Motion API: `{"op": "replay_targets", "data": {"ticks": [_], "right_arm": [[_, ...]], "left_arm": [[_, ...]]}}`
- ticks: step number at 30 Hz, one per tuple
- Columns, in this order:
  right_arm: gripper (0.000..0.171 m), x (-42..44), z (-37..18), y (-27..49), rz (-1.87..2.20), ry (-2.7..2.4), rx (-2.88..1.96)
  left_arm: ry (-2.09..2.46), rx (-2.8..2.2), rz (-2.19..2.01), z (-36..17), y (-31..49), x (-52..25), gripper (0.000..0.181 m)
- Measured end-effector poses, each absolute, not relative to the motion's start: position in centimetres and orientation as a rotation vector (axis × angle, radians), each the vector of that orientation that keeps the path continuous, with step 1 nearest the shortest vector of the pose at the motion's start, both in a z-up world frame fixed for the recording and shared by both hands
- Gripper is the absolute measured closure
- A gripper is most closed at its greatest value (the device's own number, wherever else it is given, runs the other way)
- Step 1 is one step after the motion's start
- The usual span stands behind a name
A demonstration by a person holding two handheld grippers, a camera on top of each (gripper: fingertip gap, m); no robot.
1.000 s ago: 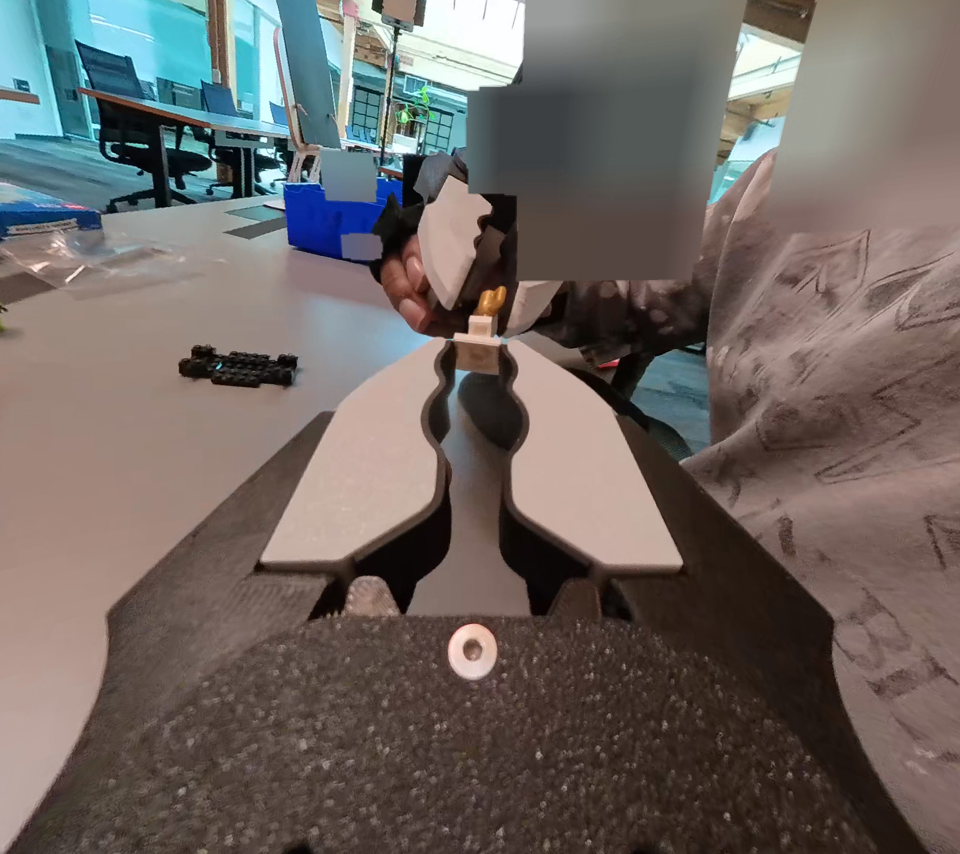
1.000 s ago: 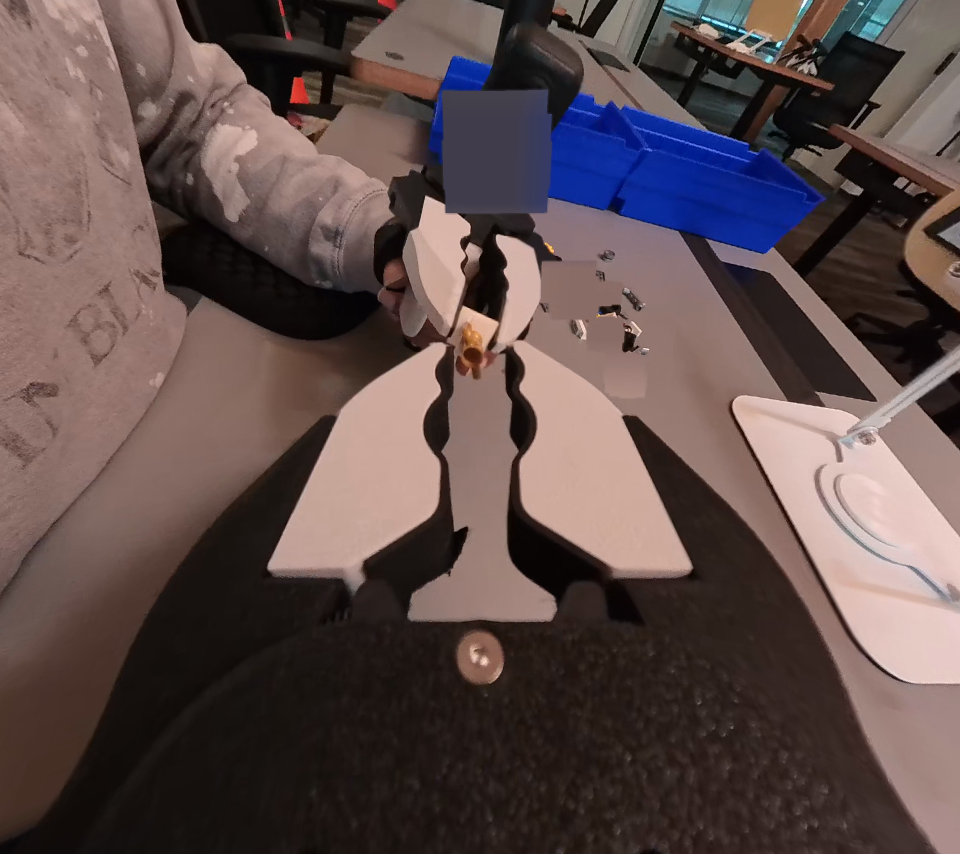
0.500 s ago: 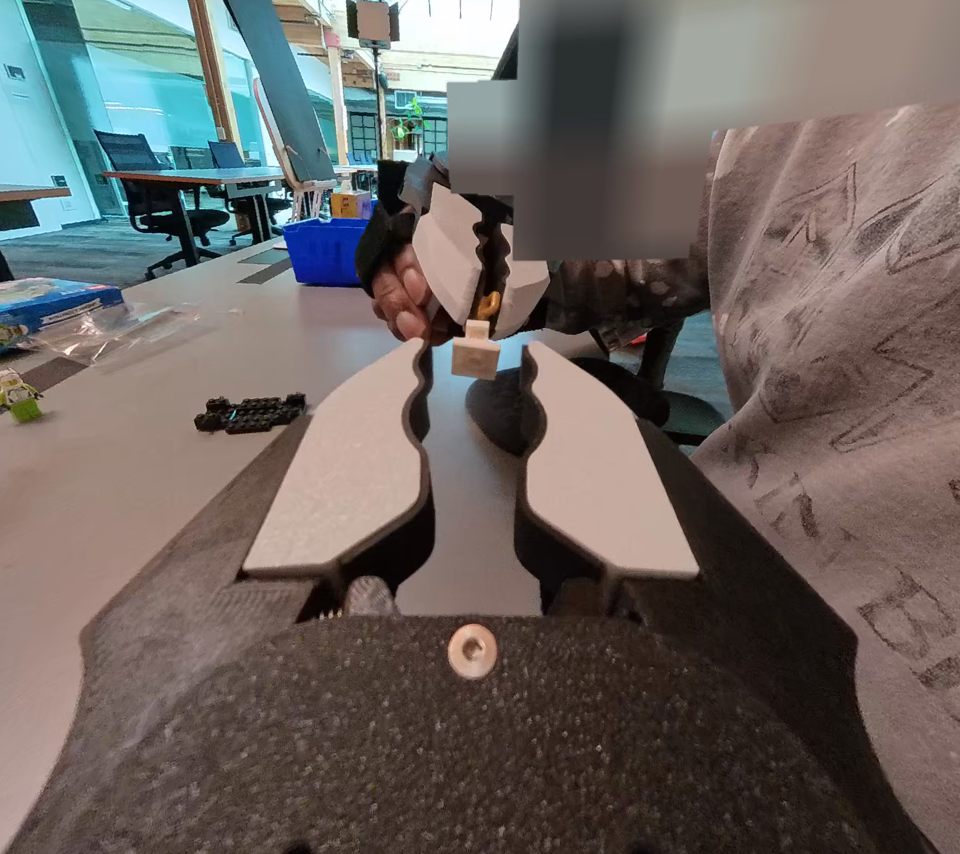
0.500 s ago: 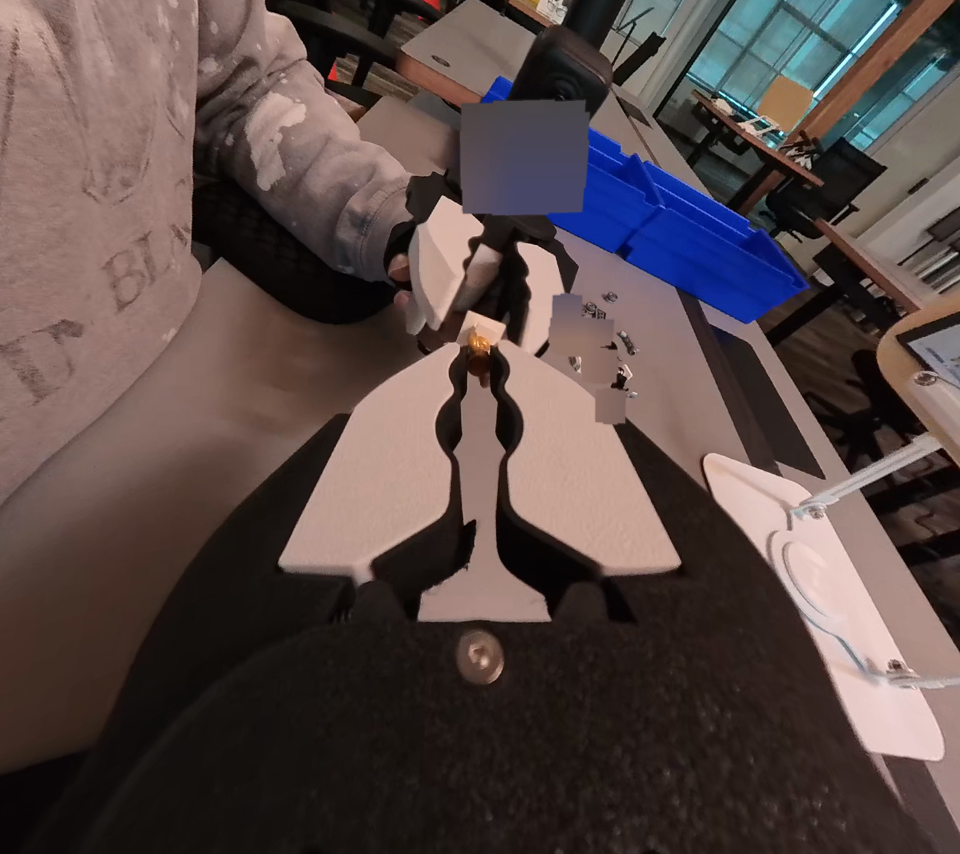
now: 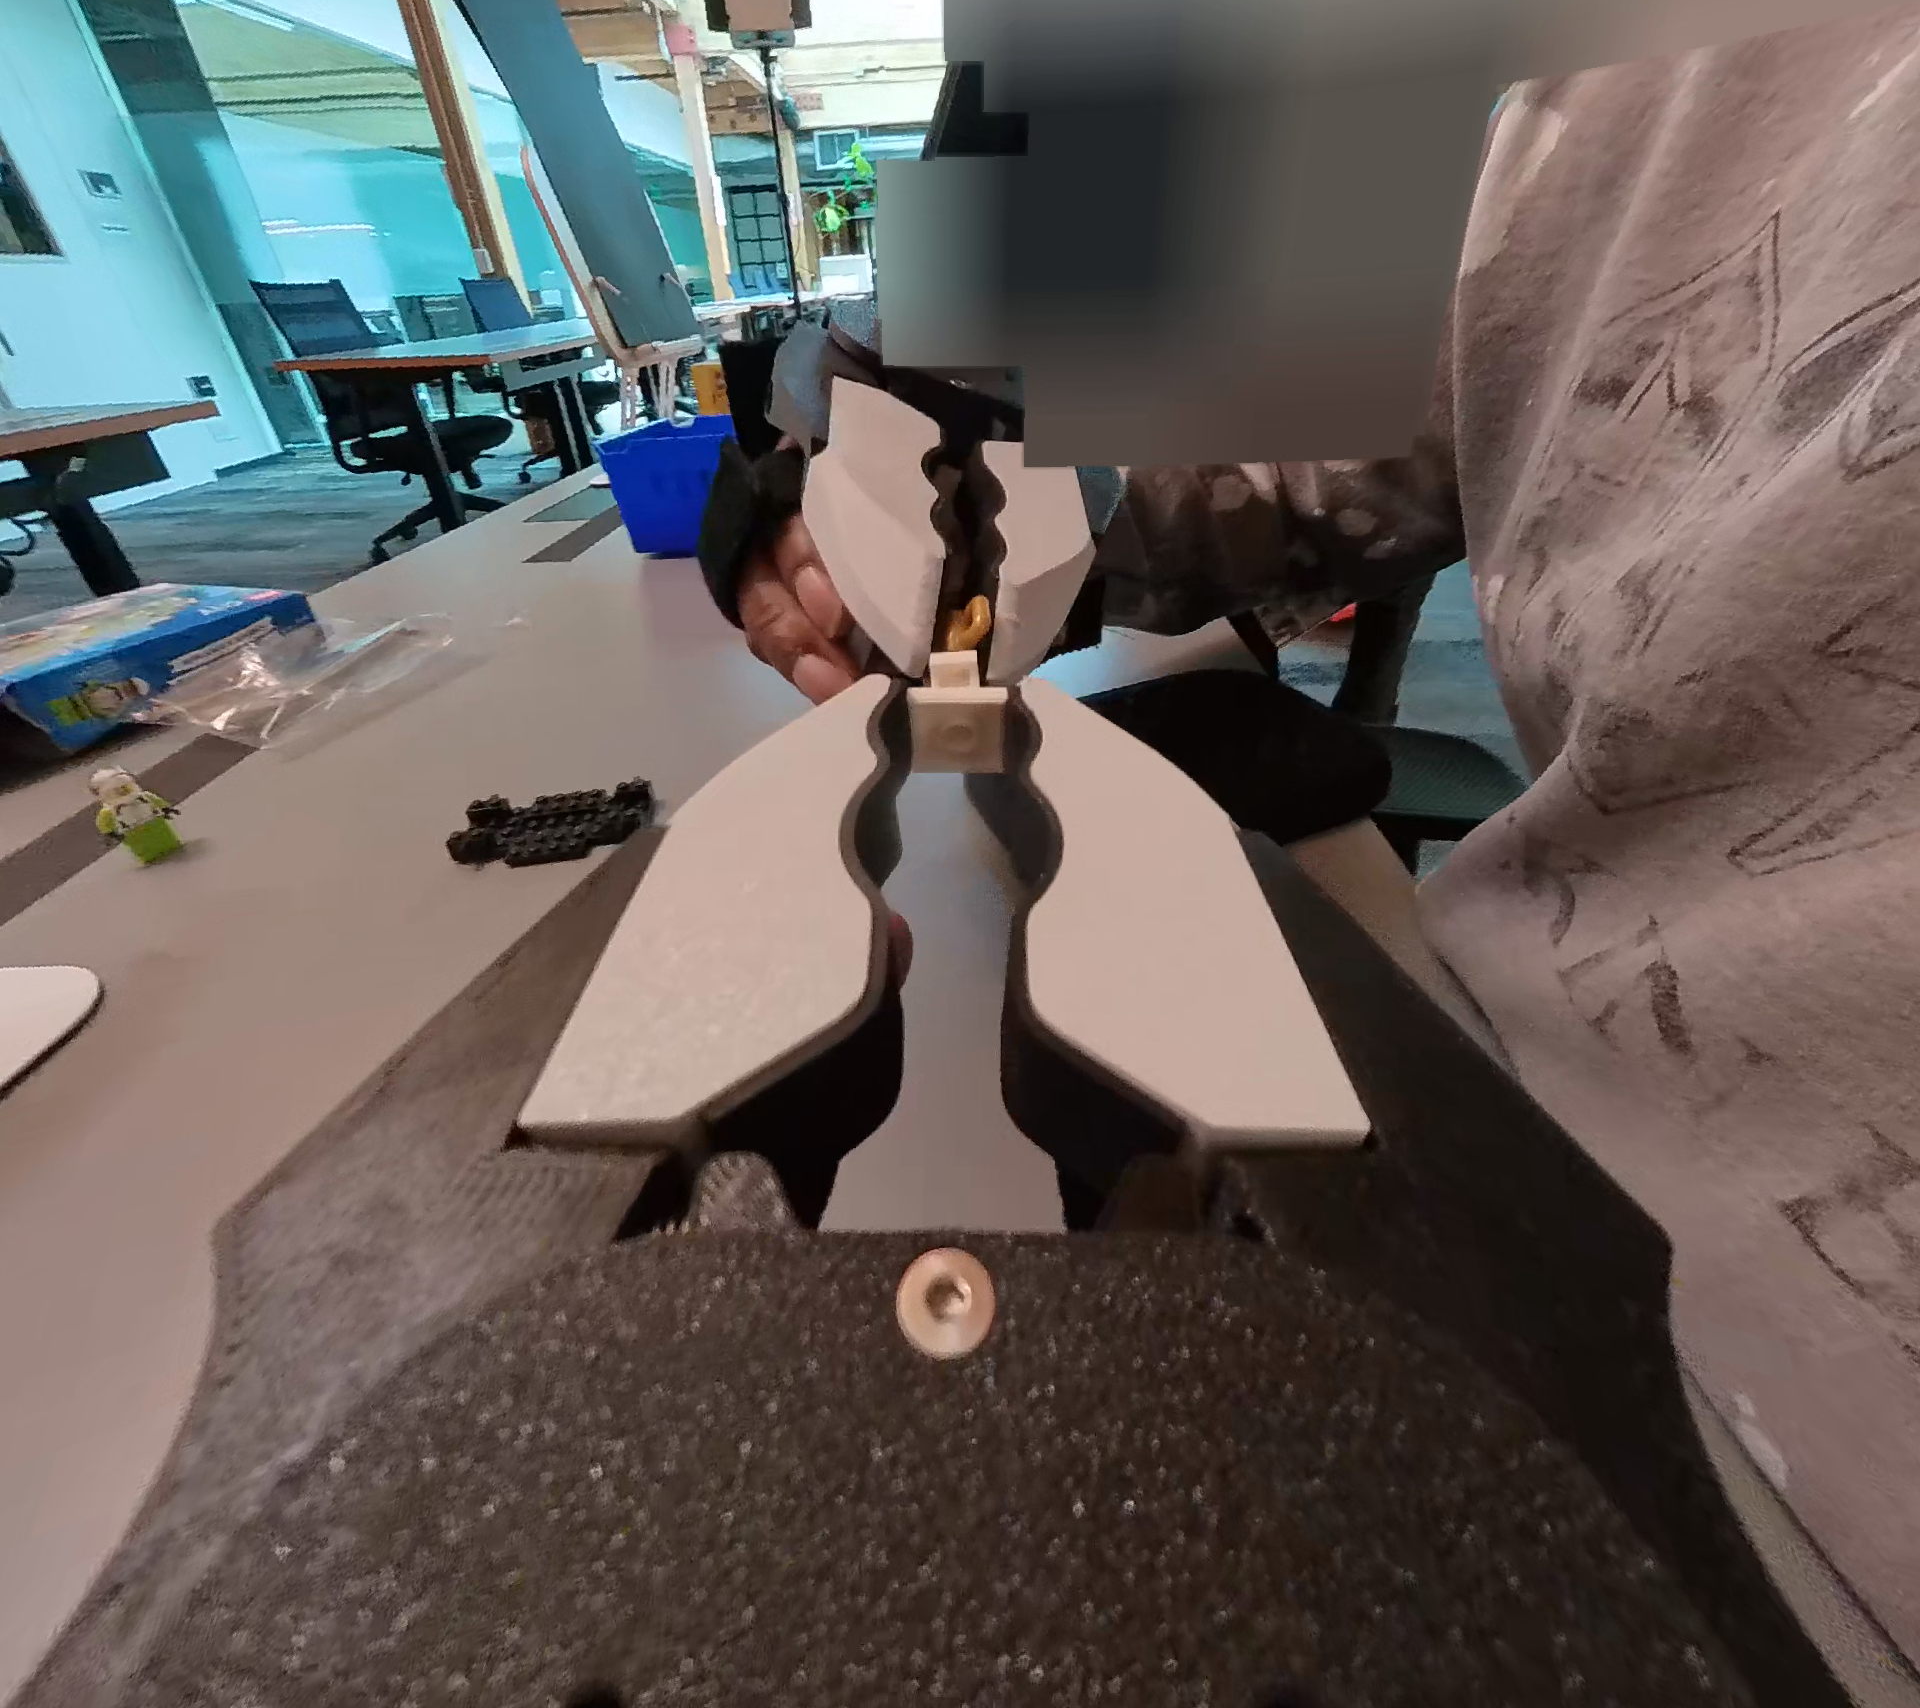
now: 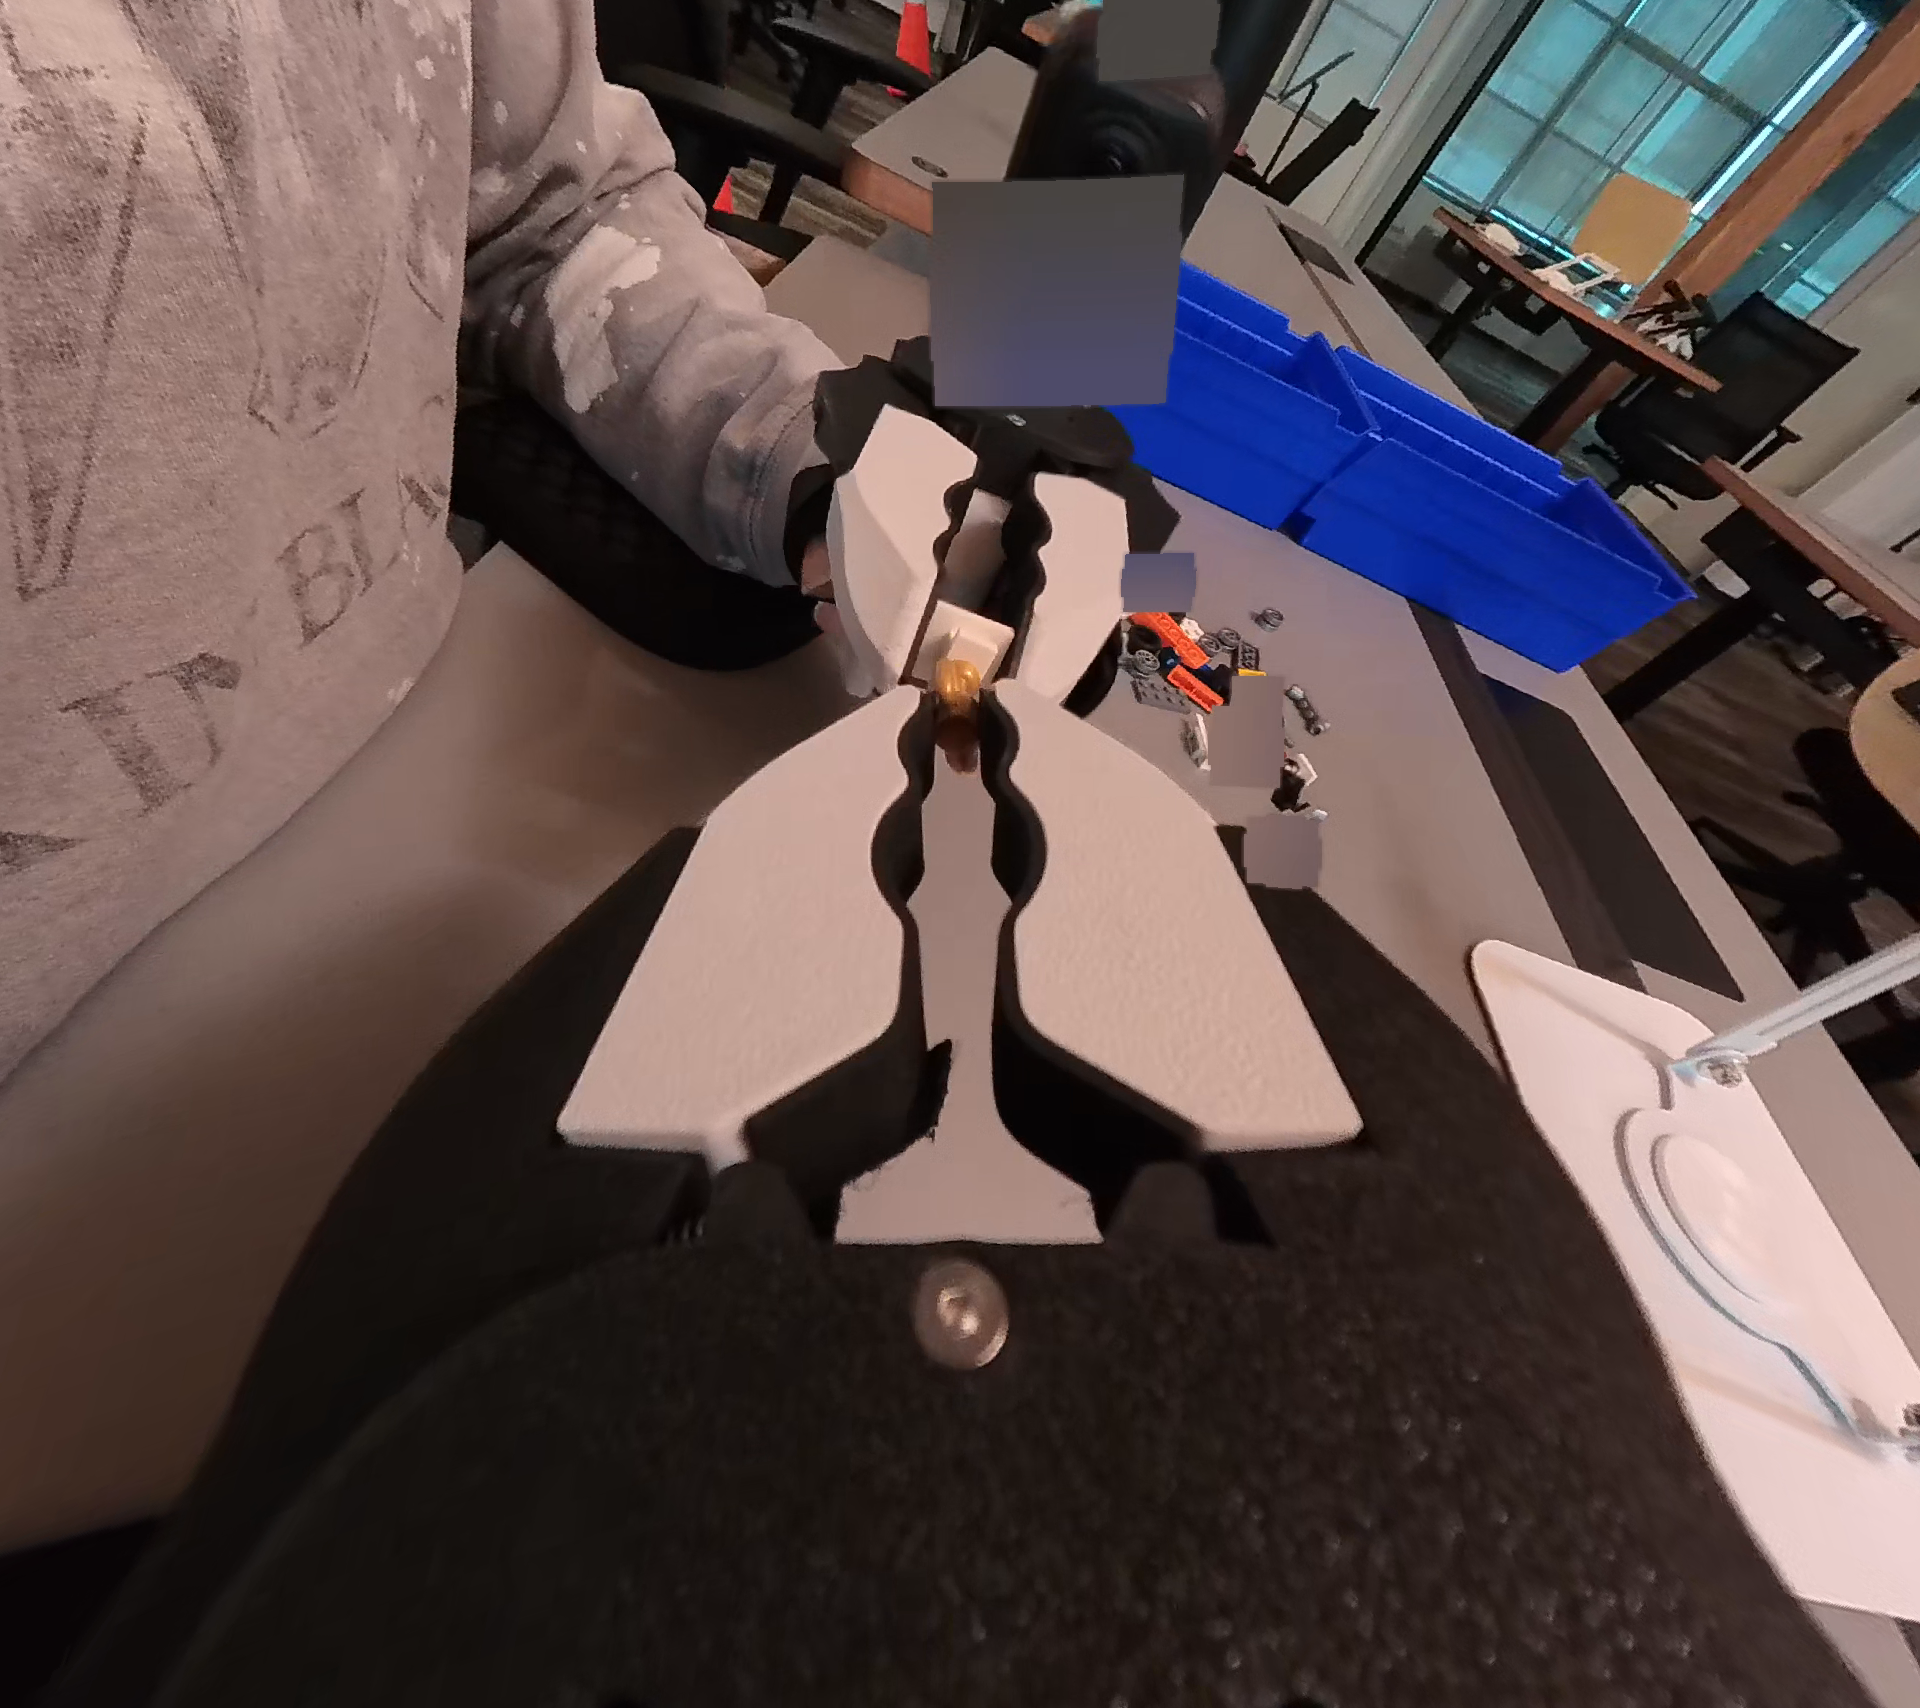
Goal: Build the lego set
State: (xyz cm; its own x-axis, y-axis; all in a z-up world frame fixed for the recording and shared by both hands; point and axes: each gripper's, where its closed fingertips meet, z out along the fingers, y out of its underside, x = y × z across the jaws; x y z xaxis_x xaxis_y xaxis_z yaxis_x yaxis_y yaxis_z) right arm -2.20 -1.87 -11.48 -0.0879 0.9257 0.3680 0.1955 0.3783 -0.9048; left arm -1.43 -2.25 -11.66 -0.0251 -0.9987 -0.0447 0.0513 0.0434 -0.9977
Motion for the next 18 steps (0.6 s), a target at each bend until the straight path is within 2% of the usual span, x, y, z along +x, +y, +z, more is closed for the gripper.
{"op": "replay_targets", "data": {"ticks": [13,18], "right_arm": [[0.163,-1.9,-12.7,-0.9,0.706,-1.645,-1.092],[0.163,-1.6,-14.8,-0.6,0.549,-1.83,-1.109]], "left_arm": [[1.254,-1.208,-1.113,-12.3,-1.0,-1.7,0.16],[1.427,-1.288,-0.886,-14.6,-0.4,-1.8,0.168]]}}
